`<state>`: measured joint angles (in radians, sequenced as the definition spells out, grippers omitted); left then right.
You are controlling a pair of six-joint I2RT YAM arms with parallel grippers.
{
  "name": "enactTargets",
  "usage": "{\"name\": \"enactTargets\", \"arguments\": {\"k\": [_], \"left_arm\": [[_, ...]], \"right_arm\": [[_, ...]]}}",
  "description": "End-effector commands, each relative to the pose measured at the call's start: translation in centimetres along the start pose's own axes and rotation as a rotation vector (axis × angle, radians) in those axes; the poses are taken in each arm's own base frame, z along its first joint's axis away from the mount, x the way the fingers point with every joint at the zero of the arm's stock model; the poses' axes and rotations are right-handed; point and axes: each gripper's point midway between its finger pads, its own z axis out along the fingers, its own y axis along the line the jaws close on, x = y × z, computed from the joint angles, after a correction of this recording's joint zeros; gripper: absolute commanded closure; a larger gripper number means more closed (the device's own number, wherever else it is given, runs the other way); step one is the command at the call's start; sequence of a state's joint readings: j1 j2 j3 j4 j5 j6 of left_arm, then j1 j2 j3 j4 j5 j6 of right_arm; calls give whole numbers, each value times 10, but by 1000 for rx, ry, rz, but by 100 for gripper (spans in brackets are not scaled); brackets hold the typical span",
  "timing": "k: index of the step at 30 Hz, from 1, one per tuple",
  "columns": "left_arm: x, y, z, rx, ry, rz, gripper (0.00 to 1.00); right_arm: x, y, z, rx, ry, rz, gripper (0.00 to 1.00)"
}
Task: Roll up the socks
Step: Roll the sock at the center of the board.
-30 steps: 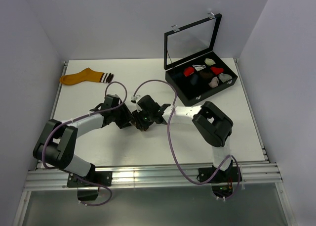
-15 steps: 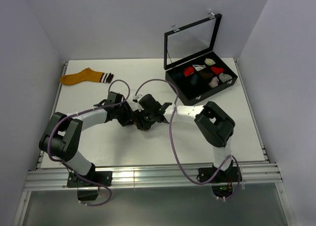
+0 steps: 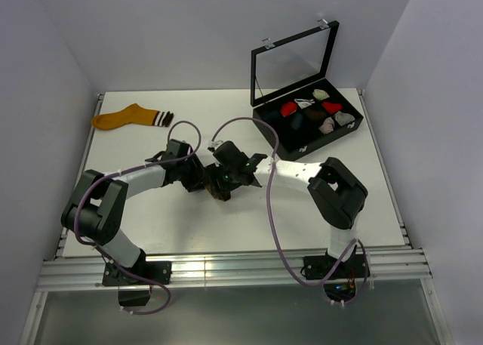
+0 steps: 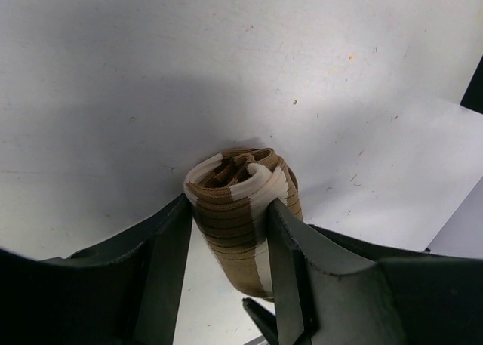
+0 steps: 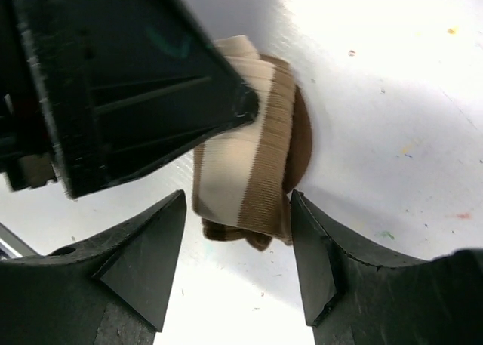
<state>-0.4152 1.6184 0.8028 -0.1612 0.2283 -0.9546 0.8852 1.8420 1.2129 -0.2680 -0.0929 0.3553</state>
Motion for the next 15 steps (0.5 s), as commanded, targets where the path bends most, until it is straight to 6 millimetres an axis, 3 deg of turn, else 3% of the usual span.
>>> {"name": "enactTargets", "arguments": {"k": [1, 5, 15], "left_arm": [[12, 49, 5, -192, 14, 38, 52], [12, 47, 5, -192, 19, 42, 52], [12, 47, 6, -202, 28, 56, 52]], "right_arm": [[-34, 9, -22, -2, -103, 51, 35], [-39, 4, -22, 135, -171, -38, 34], [-36, 29, -27, 331, -324, -359, 30]]}}
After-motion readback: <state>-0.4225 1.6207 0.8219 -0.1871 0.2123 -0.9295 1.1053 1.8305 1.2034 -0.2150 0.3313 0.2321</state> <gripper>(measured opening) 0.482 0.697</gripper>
